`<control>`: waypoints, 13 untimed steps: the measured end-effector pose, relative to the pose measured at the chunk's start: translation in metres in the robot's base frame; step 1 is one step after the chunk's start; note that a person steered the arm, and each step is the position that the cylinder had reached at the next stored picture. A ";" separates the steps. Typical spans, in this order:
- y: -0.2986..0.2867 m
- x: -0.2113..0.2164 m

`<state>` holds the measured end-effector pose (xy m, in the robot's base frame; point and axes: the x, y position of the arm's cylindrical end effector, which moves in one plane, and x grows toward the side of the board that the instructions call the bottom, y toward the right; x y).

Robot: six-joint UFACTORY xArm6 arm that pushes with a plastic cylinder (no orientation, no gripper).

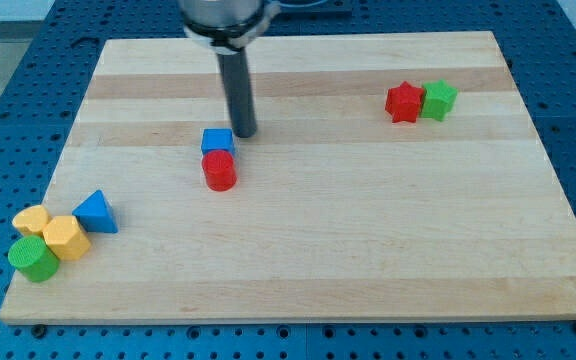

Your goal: Slide blue cube closer to yellow heart

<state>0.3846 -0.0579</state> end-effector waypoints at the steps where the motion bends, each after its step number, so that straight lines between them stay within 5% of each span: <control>1: 0.000 0.005; 4: -0.111 0.026; 6: -0.052 0.029; 9: -0.177 0.051; 13: -0.098 0.061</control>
<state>0.4454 -0.1564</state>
